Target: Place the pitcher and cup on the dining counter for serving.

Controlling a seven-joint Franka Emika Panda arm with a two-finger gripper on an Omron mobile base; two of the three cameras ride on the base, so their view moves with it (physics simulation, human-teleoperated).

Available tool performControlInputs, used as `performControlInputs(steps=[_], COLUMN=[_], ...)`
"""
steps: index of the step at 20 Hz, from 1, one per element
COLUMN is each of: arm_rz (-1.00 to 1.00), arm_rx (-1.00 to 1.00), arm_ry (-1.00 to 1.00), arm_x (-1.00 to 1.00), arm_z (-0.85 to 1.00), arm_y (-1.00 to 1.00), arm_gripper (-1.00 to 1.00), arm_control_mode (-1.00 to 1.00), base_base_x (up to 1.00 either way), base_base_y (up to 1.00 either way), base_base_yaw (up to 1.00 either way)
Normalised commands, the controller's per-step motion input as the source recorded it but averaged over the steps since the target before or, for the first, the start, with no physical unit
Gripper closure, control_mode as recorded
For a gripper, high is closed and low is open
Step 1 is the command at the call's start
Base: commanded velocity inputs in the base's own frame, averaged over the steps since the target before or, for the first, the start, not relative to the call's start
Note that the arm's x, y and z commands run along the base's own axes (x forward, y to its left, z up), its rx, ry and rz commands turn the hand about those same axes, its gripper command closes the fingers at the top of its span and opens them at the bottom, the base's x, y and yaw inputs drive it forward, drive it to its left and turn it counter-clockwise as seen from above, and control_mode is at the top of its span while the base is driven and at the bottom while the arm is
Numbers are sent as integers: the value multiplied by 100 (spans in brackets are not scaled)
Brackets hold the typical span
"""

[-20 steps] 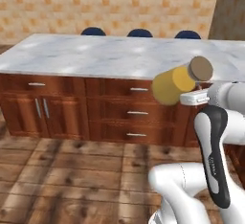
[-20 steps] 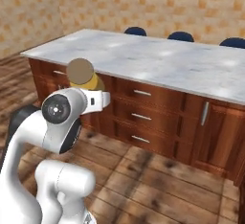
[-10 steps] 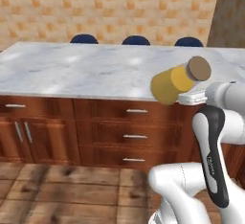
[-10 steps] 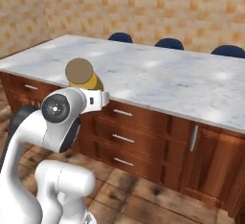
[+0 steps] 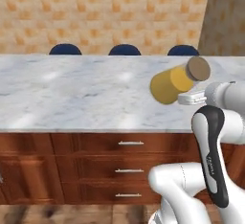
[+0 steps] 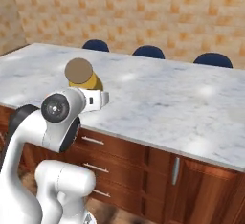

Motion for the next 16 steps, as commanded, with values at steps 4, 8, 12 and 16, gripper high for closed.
performControlInputs(steps=[4, 8, 12, 16], arm_rz=[0, 0, -4, 9], arm_rx=[0, 0, -3, -7], arm_ry=[0, 0, 26, 51], arm_x=[0, 0, 100, 100], arm_z=[0, 0, 0, -16], arm_y=[0, 0, 0, 0], arm_gripper=[100, 100, 100, 100], arm_control_mode=[100, 100, -100, -100], base_base_x=[100, 100, 0, 0], base_base_y=[7, 9, 0, 0], base_base_yaw=[-38, -31, 0, 0])
